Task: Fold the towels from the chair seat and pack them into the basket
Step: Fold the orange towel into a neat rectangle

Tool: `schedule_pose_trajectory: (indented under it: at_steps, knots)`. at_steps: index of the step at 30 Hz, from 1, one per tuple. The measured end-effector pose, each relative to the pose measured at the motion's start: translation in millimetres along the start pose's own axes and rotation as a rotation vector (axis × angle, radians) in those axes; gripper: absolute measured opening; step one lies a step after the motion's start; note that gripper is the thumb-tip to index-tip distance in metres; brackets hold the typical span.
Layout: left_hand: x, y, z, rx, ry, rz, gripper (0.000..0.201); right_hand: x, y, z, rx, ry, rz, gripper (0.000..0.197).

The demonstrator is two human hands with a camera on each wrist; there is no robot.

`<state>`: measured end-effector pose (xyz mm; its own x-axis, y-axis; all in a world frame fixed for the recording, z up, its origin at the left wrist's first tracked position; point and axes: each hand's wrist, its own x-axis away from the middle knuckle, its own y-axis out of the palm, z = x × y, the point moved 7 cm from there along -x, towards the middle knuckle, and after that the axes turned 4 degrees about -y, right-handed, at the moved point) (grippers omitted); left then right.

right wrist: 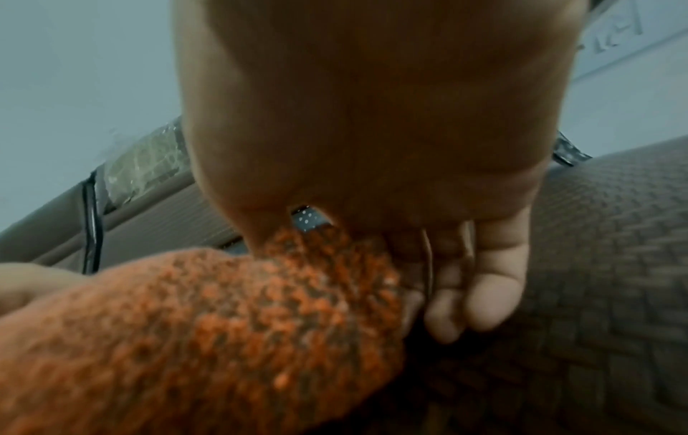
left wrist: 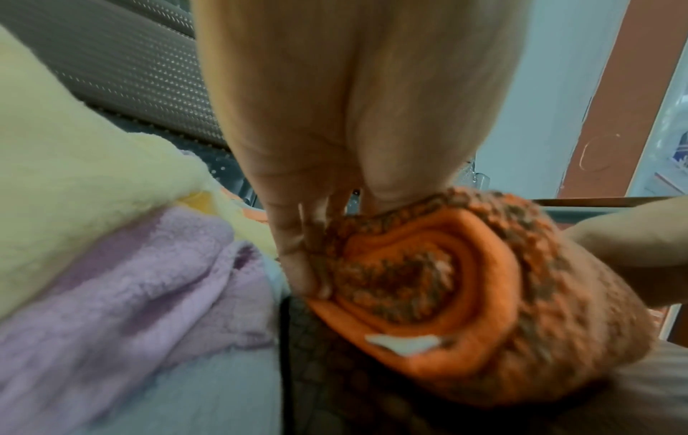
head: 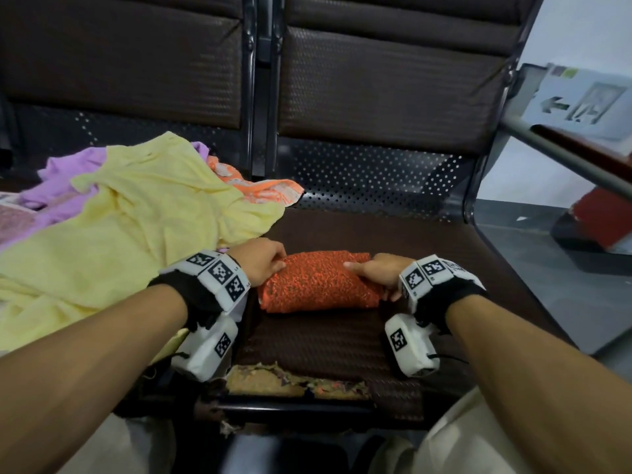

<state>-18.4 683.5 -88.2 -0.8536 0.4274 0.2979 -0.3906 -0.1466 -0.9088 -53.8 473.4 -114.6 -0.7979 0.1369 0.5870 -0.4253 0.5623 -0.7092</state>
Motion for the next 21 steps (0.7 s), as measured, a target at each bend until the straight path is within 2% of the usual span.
schedule_pose_trajectory:
  at_steps: [4,7,8,10,11,12,13,16,18,21]
  knots:
    - [18.2,2.2,5.9,-0.035,0.035,-0.088,0.033,15.9,3.1,-10.0,-0.311,-0.044,-0.031,0.052]
    - [32.3,0.9,13.6,-0.005,0.055,-0.091,0.058,37.5,1.2,-29.4,-0.434,-0.225,-0.098,0.049]
    - [35.6,-1.3,16.8,0.046,0.058,-0.078,0.073,46.7,-2.3,-37.7,-0.419,-0.31,-0.089,0.047]
    - [44.2,-7.9,27.7,0.287,0.078,-0.086,0.108,68.1,-14.6,-55.3,-0.388,-0.487,-0.006,0.039]
    - [49.8,-12.0,36.1,0.439,0.109,-0.099,0.12,81.1,-21.0,-64.9,-0.383,-0.579,0.029,0.034]
    - [53.8,-16.2,43.8,0.569,0.146,-0.102,0.121,94.7,-27.9,-73.6,-0.379,-0.665,0.056,0.033]
    - [57.3,-20.6,50.9,0.666,0.179,-0.102,0.109,107.7,-35.1,-79.8,-0.379,-0.729,0.076,0.033]
    - [71.4,-30.5,74.8,0.809,0.212,-0.132,0.05,148.3,-65.3,-81.8,-0.338,-0.831,0.19,0.038]
    - [80.2,-37.5,91.2,0.797,0.219,-0.155,0.038,174.8,-90.4,-74.4,-0.297,-0.872,0.282,0.037]
    - [91.1,-58.9,121.7,0.718,0.247,-0.1,0.039,217.1,-126.9,-59.2,-0.227,-0.916,0.417,0.031]
